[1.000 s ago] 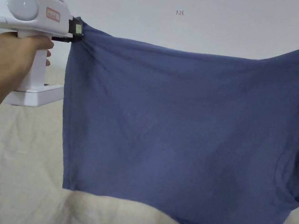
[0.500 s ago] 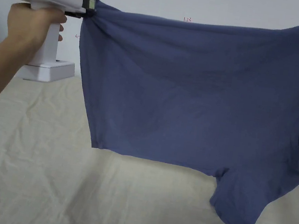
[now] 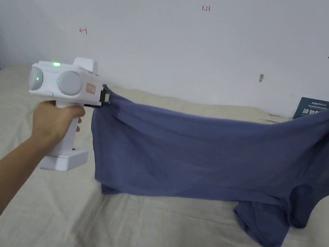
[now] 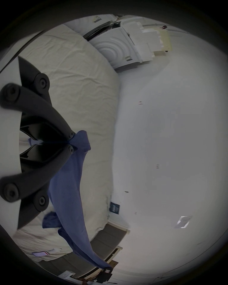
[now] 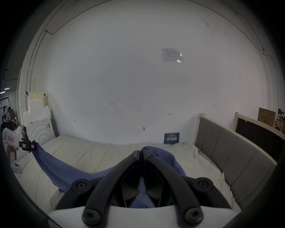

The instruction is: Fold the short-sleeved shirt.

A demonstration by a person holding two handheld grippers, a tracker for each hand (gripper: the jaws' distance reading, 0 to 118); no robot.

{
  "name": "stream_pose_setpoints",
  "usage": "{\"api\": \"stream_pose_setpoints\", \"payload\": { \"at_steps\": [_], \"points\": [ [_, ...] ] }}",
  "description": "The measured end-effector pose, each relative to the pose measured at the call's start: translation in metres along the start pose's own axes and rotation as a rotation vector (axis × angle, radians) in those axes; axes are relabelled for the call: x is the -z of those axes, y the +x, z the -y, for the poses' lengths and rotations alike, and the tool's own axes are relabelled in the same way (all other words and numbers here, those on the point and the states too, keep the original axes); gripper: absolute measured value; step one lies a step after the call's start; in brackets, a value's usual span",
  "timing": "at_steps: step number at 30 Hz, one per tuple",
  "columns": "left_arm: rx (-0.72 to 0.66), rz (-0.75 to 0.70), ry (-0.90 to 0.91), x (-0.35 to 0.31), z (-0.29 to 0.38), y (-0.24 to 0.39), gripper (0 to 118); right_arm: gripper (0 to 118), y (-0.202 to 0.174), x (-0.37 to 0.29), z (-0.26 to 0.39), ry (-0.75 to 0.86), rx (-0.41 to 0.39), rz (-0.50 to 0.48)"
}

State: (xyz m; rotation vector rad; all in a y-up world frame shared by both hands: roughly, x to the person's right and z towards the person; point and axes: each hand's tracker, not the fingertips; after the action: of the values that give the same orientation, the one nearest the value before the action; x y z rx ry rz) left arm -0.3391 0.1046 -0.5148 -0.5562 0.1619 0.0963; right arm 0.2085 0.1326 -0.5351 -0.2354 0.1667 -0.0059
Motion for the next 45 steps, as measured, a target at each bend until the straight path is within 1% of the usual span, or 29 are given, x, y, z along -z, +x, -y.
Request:
{"api": "stream_pose_setpoints", "payload": {
  "at_steps": [3,4,7,14,16,21,23,26,29,30,32,35,37,39,43,45],
  "points": [
    [-0.016,0.004,-0.041,0.0,0.034,-0.006,0,1,-0.003,-0.008,0.034,-0.038,0.012,-0.015],
    [-0.037,0.015,-0.043,0.0,0.046,-0.009,0,1,-0.006,-0.016,0.045,-0.054,0.016,-0.023],
    [-0.041,0.03,-0.07,-0.011,0.084,-0.017,0,1,-0.012,-0.043,0.081,-0.091,0.032,-0.046],
    [-0.046,0.045,-0.164,-0.047,0.178,-0.034,0,1,-0.022,-0.124,0.154,-0.16,0.103,-0.078],
    [-0.049,0.051,-0.187,-0.059,0.202,-0.038,0,1,-0.021,-0.148,0.169,-0.187,0.144,-0.095],
    [-0.055,0.063,-0.252,-0.095,0.254,-0.044,0,1,-0.015,-0.205,0.204,-0.225,0.191,-0.072],
    [-0.052,0.057,-0.273,-0.105,0.271,-0.046,0,1,-0.013,-0.225,0.215,-0.244,0.19,-0.061],
    [-0.083,0.068,-0.297,-0.121,0.293,-0.051,0,1,-0.007,-0.252,0.231,-0.274,0.188,-0.056],
    [-0.074,0.061,-0.311,-0.136,0.31,-0.051,0,1,0.001,-0.275,0.247,-0.301,0.188,-0.048],
    [-0.065,0.058,-0.317,-0.141,0.316,-0.051,0,1,0.002,-0.282,0.251,-0.311,0.18,-0.039],
    [-0.055,0.054,-0.324,-0.151,0.325,-0.052,0,1,0.005,-0.294,0.26,-0.334,0.14,-0.018],
    [-0.044,0.054,-0.332,-0.162,0.34,-0.053,0,1,0.009,-0.31,0.272,-0.358,0.171,-0.021],
    [-0.03,0.048,-0.34,-0.171,0.348,-0.051,0,1,0.008,-0.318,0.279,-0.373,0.161,-0.013],
    [-0.017,0.049,-0.342,-0.18,0.355,-0.049,0,1,0.006,-0.324,0.284,-0.398,0.121,0.0],
    [0.023,0.031,-0.353,-0.187,0.368,-0.044,0,1,0.013,-0.323,0.302,-0.434,0.122,0.01],
    [0.027,0.023,-0.368,-0.182,0.375,-0.043,0,1,0.005,-0.317,0.308,-0.473,0.112,0.033]
  ]
}}
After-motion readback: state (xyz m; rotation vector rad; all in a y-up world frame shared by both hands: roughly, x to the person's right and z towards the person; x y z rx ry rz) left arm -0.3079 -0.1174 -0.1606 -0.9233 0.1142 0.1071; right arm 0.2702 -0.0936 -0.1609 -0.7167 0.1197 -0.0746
